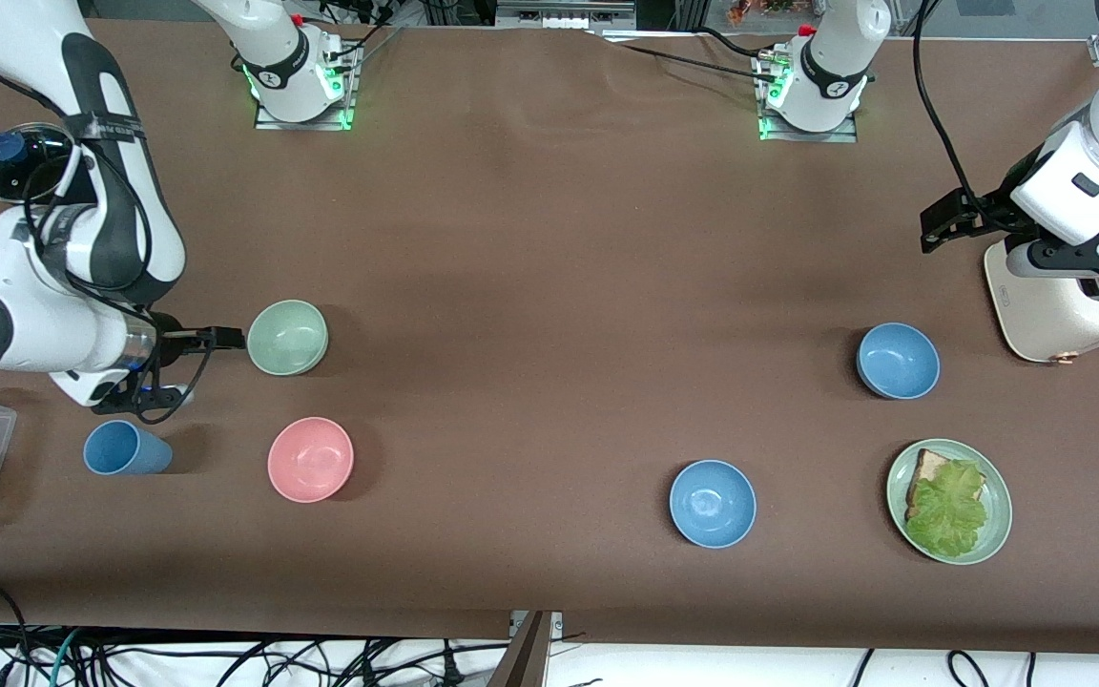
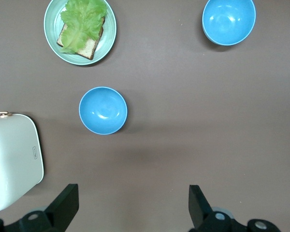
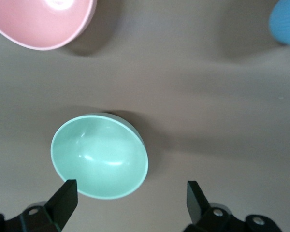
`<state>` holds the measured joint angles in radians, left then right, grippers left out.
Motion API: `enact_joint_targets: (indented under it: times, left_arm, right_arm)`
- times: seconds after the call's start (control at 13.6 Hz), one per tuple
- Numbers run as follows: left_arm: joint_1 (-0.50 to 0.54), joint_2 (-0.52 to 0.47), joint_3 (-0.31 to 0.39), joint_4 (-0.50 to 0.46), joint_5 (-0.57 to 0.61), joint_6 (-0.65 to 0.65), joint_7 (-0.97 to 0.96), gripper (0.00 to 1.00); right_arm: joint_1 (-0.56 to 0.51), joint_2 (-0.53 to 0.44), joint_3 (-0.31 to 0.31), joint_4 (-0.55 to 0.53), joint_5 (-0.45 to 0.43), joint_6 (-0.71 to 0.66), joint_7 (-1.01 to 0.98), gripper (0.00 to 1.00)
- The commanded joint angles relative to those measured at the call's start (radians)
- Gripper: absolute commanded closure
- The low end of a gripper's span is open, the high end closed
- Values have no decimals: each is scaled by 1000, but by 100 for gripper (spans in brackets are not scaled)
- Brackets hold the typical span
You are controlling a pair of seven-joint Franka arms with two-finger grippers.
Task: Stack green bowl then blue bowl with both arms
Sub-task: 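Reach the right gripper down to the pale green bowl's rim, then close the right gripper on the pale green bowl's rim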
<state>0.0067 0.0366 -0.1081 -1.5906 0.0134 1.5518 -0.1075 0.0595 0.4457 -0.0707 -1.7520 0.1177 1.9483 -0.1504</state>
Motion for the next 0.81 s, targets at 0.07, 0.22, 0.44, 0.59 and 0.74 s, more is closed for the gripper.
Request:
enact_joint_targets:
  times: [0.07,0.22,0.44,0.59,0.74]
  left_arm:
    - [7,9,-7,29,-9,-22,15,0]
    - [7,9,-7,29,-9,-22,14,0]
    - [7,11,-8,29,-10,-22,15,0]
    - [7,11,-7,29,-9,-21,17,0]
    - [9,11,-5,29,-9,-22,18,0]
  right_arm:
    - [-1,-8,2,-102,40,102,2,0]
    - [-1,-8,2,-150,40,150,0,0]
    - [-3,-7,2,-208,42,225,-29,0]
    - [-7,2,2,-225,72,248,-47,1]
    - [-9,11,2,-225,111,248,-64,11]
